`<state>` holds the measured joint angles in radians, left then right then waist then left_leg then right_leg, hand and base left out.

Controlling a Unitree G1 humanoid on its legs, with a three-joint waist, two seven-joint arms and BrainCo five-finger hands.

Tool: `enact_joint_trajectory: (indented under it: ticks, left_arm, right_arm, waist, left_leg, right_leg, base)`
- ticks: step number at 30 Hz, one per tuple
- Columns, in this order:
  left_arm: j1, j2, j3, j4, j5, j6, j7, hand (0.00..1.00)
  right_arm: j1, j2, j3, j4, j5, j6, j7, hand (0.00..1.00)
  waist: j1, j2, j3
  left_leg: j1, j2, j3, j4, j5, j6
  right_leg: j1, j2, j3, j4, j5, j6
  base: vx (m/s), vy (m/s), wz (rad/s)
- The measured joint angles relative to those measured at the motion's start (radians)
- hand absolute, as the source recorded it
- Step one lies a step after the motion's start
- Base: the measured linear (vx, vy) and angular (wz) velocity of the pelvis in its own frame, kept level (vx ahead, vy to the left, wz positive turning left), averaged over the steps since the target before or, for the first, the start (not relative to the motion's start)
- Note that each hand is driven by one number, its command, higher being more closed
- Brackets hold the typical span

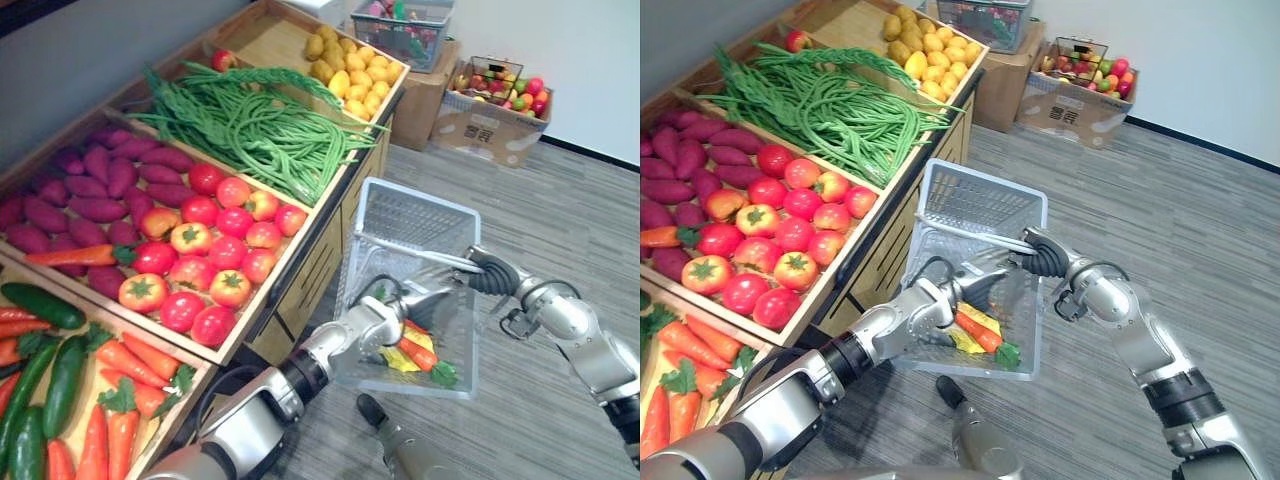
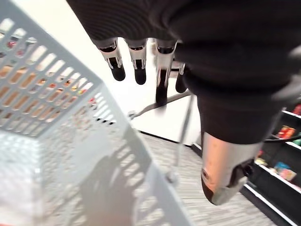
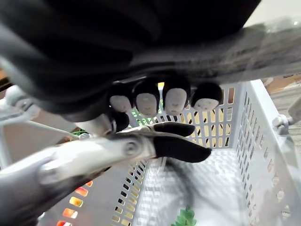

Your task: Pick vegetable in the basket

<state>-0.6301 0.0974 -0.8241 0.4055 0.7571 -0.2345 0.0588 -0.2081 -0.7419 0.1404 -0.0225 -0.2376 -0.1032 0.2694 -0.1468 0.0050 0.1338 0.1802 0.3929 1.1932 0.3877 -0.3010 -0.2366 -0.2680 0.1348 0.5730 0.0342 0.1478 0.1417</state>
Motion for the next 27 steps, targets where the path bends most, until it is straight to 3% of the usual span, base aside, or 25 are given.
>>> enact_joint_trajectory:
  ticks: [2, 6, 11, 13, 20, 27]
  left_arm:
    - [0.031, -0.001, -0.050, -0.100, -0.045, -0.029, -0.014, 0.00]
    - [0.075, 0.013, -0.072, -0.210, -0.128, -0.029, -0.039, 0.00]
    - [0.135, 0.021, -0.193, -0.493, -0.243, -0.151, -0.051, 0.00]
    - [0.158, 0.025, -0.201, -0.530, -0.278, -0.174, -0.065, 0.00]
    - [0.193, 0.083, -0.186, -0.609, -0.325, -0.169, -0.063, 0.00]
    - [0.230, 0.114, -0.135, -0.682, -0.363, -0.169, -0.050, 0.00]
  right_arm:
    - [0.028, 0.041, -0.056, 0.022, -0.001, 0.000, -0.004, 1.00]
    - [0.061, 0.134, -0.131, 0.115, -0.010, 0.001, -0.047, 1.00]
    - [0.061, 0.219, -0.239, 0.283, -0.080, 0.039, -0.120, 1.00]
    - [0.062, 0.244, -0.271, 0.331, -0.090, 0.055, -0.146, 1.00]
    - [0.086, 0.306, -0.401, 0.449, -0.117, 0.077, -0.204, 1.00]
    - [0.137, 0.354, -0.560, 0.583, -0.107, 0.079, -0.245, 1.00]
  waist:
    - [0.002, 0.000, 0.000]
    - [0.016, 0.000, 0.000]
    - [0.047, 0.001, -0.001]
    - [0.050, 0.003, -0.002]
    - [0.075, 0.012, -0.008]
    - [0.123, 0.022, -0.019]
  left_leg:
    - [-0.015, -0.002, -0.027, 0.001, -0.001, 0.005]
    - [-0.045, 0.002, -0.083, 0.016, -0.002, 0.019]
    - [-0.097, 0.015, -0.156, 0.044, -0.003, 0.031]
    - [-0.116, 0.019, -0.179, 0.056, -0.006, 0.036]
    - [-0.187, 0.017, -0.293, 0.076, -0.002, 0.064]
    - [-0.257, -0.016, -0.431, 0.065, 0.019, 0.095]
  right_leg:
    - [0.002, -0.014, -0.026, 0.000, 0.000, 0.000]
    - [0.004, -0.037, -0.073, -0.001, -0.001, 0.000]
    - [0.005, -0.064, -0.135, -0.004, -0.001, 0.000]
    - [0.005, -0.073, -0.156, -0.005, -0.001, 0.000]
    - [0.013, -0.114, -0.248, -0.005, -0.001, 0.000]
    - [0.040, -0.171, -0.375, -0.007, -0.007, -0.007]
  base:
    - [-0.07, -0.016, 0.39]
    - [-0.06, -0.019, 0.36]
    - [-0.06, -0.023, 0.40]
    - [-0.05, -0.008, 0.33]
    - [-0.05, 0.001, 0.41]
    - [-0.06, -0.001, 0.55]
